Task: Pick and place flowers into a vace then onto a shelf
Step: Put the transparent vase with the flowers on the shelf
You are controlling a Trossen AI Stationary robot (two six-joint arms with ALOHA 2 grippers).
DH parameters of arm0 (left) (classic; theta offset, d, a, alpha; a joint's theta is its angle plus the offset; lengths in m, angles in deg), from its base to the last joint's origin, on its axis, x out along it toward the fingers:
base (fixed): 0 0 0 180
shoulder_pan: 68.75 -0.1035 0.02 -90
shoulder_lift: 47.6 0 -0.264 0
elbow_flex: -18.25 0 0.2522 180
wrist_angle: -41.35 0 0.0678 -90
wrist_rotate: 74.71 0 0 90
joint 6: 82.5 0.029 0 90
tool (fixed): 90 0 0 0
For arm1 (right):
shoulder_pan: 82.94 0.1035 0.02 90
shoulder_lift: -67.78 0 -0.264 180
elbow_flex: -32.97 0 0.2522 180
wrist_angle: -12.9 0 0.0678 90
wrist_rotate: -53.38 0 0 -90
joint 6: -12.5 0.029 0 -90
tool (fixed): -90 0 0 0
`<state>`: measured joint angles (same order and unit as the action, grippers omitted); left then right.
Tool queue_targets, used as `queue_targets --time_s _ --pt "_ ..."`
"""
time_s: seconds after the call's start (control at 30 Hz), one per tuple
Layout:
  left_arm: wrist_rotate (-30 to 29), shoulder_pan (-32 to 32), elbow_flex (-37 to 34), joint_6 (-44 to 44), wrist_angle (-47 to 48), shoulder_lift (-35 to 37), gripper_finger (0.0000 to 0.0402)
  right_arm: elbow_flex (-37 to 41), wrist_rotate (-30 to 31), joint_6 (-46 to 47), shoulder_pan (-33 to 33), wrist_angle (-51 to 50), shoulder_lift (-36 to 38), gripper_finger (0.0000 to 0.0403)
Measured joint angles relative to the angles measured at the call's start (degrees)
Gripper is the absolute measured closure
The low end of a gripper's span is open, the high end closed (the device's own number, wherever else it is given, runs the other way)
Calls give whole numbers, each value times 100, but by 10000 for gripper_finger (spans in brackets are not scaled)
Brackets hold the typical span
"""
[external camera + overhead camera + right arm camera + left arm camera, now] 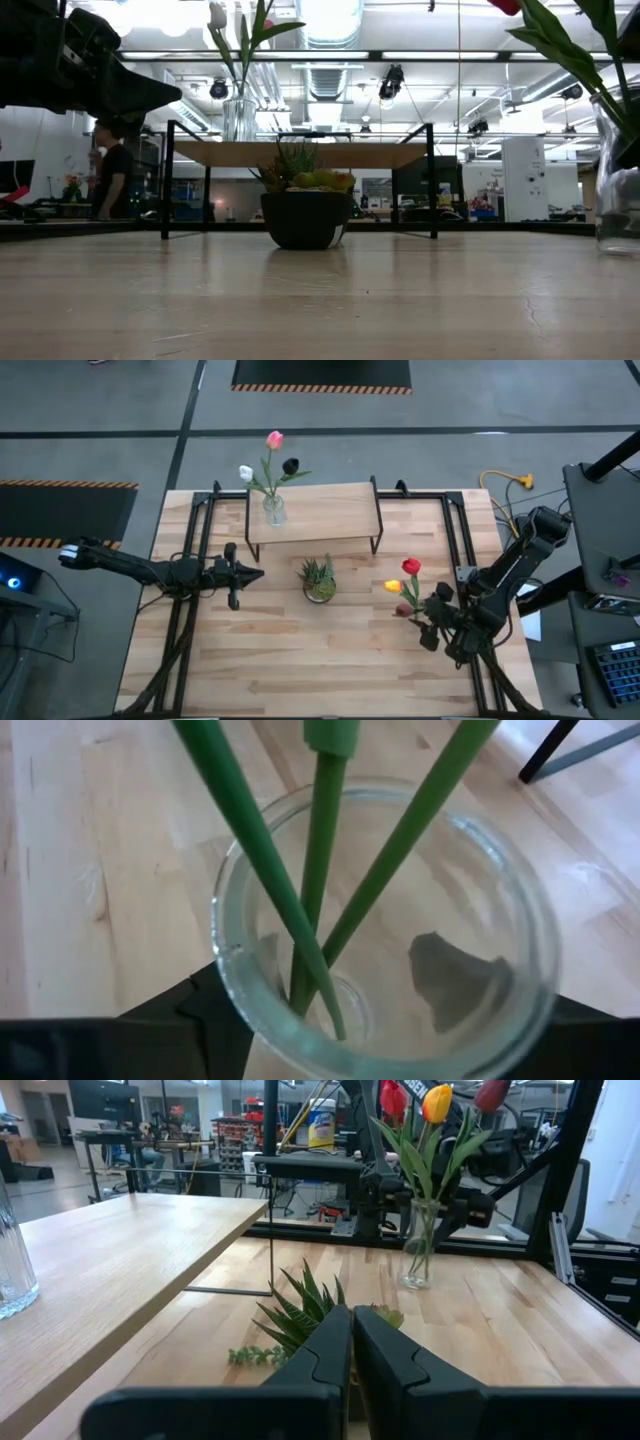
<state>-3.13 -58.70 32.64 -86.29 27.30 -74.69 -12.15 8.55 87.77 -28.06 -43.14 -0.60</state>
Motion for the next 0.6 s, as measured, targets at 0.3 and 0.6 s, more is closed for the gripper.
queue_targets --time_s 0.3,0.6 --pt "0 0 0 0 -2 0 402 71 17 19 0 113 0 179" --pt "0 1 0 -125 -2 0 402 71 197 19 0 125 2 201"
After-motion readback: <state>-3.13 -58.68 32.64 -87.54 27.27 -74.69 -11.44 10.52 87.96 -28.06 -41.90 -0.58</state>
